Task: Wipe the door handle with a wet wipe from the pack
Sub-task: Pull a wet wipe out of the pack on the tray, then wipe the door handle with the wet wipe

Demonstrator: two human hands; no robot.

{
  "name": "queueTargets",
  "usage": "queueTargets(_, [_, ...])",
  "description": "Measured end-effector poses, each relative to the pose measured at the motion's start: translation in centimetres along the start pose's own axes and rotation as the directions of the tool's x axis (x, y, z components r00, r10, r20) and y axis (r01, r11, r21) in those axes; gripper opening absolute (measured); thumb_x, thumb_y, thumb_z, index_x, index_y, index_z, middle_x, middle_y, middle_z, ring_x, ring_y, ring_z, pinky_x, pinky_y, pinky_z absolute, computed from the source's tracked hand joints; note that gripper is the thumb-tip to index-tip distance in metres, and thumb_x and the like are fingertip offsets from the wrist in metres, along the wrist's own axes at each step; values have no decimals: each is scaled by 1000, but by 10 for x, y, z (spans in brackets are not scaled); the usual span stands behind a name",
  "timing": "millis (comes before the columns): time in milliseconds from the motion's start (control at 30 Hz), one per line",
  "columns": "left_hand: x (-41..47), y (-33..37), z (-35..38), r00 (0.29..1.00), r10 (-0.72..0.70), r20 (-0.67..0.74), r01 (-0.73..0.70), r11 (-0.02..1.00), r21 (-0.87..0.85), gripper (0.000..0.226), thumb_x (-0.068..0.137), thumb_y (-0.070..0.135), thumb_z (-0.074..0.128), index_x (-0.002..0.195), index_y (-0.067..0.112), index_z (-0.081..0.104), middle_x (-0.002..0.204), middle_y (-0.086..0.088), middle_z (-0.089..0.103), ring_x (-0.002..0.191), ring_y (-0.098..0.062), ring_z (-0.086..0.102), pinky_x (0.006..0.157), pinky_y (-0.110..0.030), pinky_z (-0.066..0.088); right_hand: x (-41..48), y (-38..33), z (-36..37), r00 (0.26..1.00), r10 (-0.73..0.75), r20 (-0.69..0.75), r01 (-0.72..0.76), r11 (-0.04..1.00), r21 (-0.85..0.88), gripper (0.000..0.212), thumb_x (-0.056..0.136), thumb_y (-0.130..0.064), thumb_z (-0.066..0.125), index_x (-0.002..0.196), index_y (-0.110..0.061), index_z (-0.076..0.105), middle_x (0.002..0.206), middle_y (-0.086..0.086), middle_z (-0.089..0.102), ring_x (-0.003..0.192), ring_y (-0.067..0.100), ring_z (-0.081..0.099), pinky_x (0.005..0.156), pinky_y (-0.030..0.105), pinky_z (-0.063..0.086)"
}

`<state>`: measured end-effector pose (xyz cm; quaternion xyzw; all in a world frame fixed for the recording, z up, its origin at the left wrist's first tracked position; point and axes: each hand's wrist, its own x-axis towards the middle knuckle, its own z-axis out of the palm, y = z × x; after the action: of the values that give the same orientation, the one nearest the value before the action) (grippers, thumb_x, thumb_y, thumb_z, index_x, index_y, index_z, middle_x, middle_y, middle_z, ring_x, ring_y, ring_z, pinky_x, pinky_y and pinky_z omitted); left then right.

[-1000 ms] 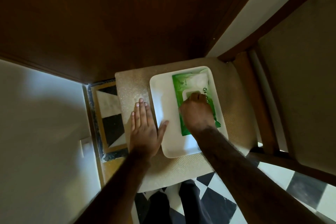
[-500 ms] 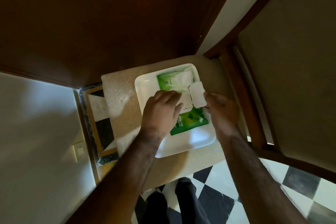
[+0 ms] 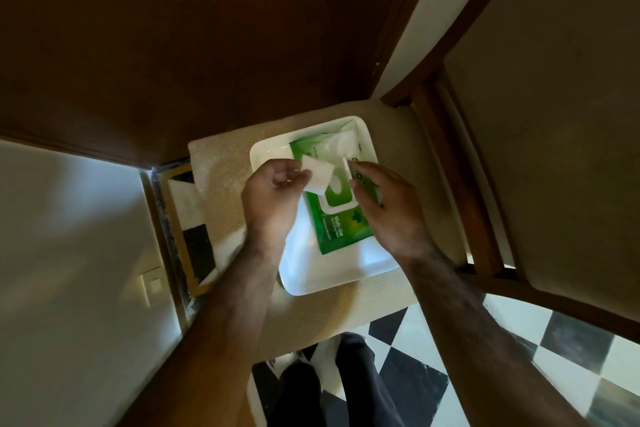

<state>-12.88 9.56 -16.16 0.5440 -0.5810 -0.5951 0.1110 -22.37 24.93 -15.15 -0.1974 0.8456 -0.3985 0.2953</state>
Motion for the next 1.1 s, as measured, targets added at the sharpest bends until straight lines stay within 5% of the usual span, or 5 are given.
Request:
queueTargets(167, [-12,1,-47,995,-104,-1,95,917,-388,21,88,0,76,107,8,72,92,2,78,89,-12,72,79,-27,63,-1,-10,18,972,-107,209,177,917,-357,39,111,-24,57,146,-13,67,157,4,58,142,23,56,115,36,49])
queueTargets(433, [-12,-5,-65,1000,-15,-1,13,926,-378,17,91,-5,72,94,11,67,101,-9,67,98,-23,67,87,-39,63,-8,-17,47,968,-70,243,228,651,-724,46,109,-40,51,141,-12,69,162,11,49,149,30,47,121,40,42])
queueTargets(567, [-23,-4,-80,997,28,66,1,910,-414,14,92,-3,72,95,10,72,98,-3,69,94,-18,71,83,-33,64,-9,-47,43,974,49,220,-4,980,-200,38,108,-39,62,129,-13,78,134,4,73,121,20,69,107,32,52])
queueTargets(700, [-44,13,-101,984,61,169,14,911,-412,20,93,-1,71,96,16,81,110,-14,75,97,-26,77,79,-31,64,-29,-93,40,927,141,349,-333,740,584,26,103,-22,73,116,-2,82,109,20,83,98,25,80,95,33,65])
queueTargets(1100, [-125,141,-209,970,171,174,-149,980,-133,48,82,70,70,109,32,82,107,7,83,106,-9,75,89,-34,62,-86,-256,7,932,-67,357,-207,710,673,18,101,-14,74,110,-1,83,100,12,84,90,16,80,82,26,65])
